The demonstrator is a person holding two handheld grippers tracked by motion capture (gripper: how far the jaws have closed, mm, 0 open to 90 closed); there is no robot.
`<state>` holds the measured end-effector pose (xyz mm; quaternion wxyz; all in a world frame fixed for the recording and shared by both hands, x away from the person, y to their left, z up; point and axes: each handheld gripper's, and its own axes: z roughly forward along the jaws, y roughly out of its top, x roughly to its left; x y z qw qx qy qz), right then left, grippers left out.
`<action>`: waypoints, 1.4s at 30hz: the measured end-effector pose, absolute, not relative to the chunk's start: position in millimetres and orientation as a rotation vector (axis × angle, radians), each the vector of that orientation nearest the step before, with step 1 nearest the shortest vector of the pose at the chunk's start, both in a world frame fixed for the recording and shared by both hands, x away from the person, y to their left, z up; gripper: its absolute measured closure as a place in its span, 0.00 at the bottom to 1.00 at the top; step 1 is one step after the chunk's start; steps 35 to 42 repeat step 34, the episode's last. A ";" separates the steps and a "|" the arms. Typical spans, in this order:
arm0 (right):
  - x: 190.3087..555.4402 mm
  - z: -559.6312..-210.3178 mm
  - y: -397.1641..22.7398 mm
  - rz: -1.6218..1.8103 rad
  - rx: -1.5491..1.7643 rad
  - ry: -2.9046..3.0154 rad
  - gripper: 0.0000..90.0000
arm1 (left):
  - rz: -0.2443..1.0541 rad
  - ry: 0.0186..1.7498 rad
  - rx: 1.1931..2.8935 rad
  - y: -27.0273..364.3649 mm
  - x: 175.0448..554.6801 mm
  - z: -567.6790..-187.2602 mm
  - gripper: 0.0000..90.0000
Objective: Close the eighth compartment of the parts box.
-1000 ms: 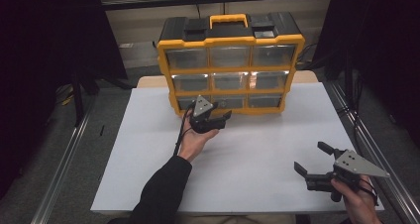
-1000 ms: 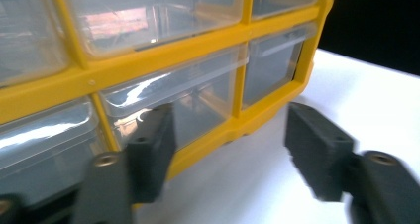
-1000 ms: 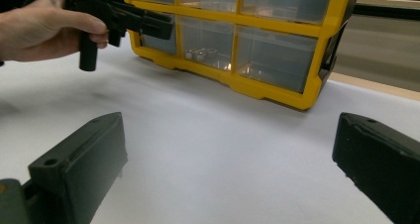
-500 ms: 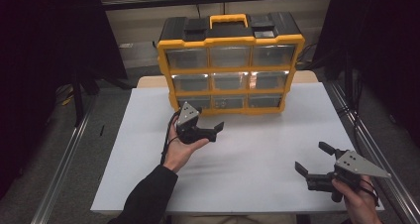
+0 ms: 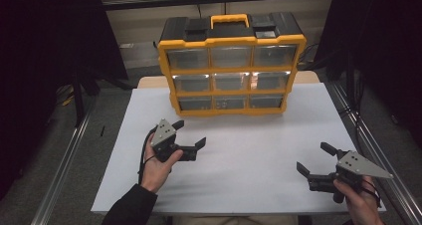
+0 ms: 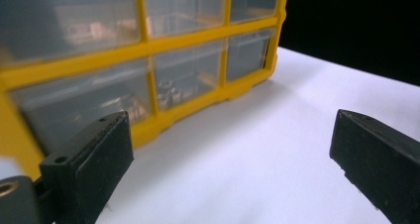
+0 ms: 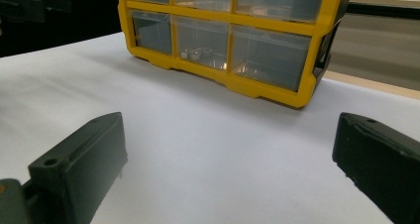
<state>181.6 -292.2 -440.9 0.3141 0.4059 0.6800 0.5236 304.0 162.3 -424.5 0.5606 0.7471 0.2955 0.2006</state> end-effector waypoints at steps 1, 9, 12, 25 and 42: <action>181.5 -440.9 -291.8 1.377 1.070 1.790 0.00 | 0.472 0.701 1.759 166.1 300.9 -425.7 0.04; 181.2 -440.8 -292.7 1.374 1.066 1.791 0.00 | 0.513 0.770 1.755 200.7 279.8 -436.0 0.04; 180.4 -440.8 -292.4 1.375 1.068 1.789 0.00 | 0.520 0.791 1.741 207.9 271.5 -437.0 0.04; 180.8 -440.7 -293.3 1.373 1.075 1.776 0.00 | 0.546 0.824 1.739 227.2 236.2 -437.4 0.04; 182.9 -440.7 -293.9 1.372 1.080 1.782 0.00 | 0.527 0.851 1.741 230.2 237.7 -440.9 0.04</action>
